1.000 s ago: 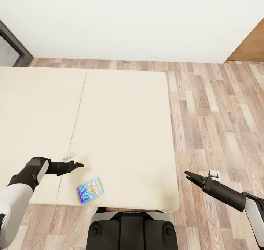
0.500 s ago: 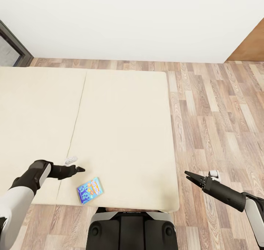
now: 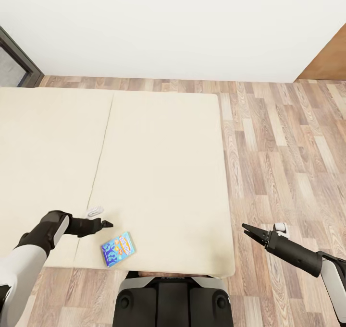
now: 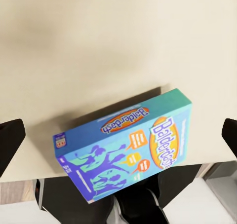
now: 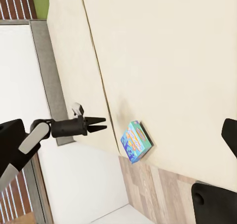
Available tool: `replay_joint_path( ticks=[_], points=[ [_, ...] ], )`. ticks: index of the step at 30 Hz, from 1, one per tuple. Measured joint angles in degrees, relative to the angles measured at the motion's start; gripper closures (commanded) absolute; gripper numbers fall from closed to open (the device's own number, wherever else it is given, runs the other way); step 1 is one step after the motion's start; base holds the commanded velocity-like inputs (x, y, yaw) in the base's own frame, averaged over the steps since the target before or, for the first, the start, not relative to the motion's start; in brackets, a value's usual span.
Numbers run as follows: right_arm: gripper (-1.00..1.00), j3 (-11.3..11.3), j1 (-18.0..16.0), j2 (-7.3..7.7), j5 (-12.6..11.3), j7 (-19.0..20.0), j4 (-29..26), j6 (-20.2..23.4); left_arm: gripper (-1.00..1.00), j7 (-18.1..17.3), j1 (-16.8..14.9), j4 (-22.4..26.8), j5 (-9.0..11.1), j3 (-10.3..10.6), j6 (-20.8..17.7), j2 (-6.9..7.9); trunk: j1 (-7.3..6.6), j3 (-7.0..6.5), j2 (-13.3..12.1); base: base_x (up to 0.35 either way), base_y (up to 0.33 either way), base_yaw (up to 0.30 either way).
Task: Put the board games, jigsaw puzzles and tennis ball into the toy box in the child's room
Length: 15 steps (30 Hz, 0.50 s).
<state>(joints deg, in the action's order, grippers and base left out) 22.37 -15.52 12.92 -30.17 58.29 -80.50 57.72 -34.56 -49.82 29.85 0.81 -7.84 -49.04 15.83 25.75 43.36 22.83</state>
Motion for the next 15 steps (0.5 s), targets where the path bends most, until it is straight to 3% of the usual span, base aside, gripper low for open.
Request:
replay_joint_path(
  ticks=[15],
  points=[
    [-1.0,0.0,-0.01,0.0,0.0,0.0,0.0,0.0,-1.0,0.42,0.01,-2.91,-0.01,0.16,-0.06,-0.55,0.0,0.0,0.0,0.0,0.0,0.0]
  ],
)
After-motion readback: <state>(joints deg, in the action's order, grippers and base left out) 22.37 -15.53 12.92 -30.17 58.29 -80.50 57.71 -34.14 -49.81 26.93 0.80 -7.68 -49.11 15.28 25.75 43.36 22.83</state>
